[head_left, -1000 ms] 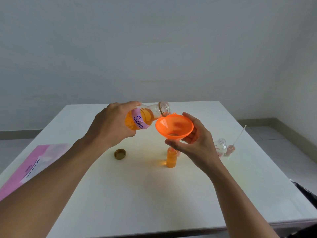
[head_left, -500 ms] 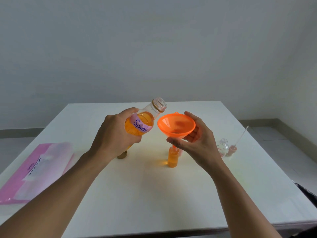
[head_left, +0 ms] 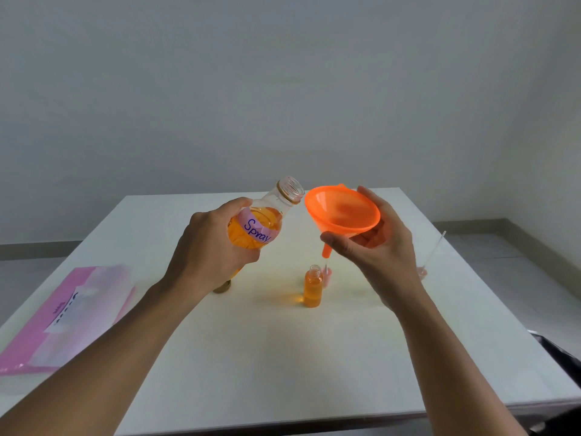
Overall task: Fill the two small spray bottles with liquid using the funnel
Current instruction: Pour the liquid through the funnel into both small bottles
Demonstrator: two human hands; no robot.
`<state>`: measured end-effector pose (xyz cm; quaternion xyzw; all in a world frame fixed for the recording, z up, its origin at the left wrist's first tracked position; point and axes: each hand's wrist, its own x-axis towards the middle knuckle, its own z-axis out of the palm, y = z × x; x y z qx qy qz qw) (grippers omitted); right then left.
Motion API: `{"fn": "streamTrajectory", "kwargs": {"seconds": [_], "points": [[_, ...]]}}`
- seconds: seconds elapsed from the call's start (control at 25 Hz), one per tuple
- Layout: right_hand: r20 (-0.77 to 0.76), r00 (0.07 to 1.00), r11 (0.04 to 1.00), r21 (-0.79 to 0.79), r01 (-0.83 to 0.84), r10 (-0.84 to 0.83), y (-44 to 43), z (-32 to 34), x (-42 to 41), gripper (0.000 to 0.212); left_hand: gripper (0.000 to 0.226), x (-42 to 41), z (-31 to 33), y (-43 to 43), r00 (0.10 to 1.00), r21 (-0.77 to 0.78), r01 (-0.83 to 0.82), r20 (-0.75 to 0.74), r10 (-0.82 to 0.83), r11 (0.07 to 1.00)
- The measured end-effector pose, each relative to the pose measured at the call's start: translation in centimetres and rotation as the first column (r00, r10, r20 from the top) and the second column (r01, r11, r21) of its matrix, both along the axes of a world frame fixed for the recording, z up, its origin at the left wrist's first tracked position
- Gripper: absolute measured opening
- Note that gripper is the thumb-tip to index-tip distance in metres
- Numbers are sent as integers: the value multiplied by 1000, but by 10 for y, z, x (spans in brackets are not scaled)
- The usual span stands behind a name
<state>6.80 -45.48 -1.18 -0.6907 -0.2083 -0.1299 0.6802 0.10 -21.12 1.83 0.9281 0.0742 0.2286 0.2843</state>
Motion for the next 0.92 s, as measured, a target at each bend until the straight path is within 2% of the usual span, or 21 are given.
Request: {"fn": "streamTrajectory", "kwargs": {"seconds": [0.16, 0.4, 0.92], "points": [[-18, 995, 993, 75, 95, -94, -35, 14, 1, 104, 85, -1, 3, -16, 1000, -2, 27, 12, -27, 1000], [-89, 962, 961, 83, 264, -257, -94, 17, 13, 118, 86, 9, 10, -46, 998, 90, 64, 15, -65, 994], [-104, 967, 972, -55, 228, -232, -103, -9, 20, 108, 75, 26, 17, -85, 988, 197, 139, 32, -148, 970]]}}
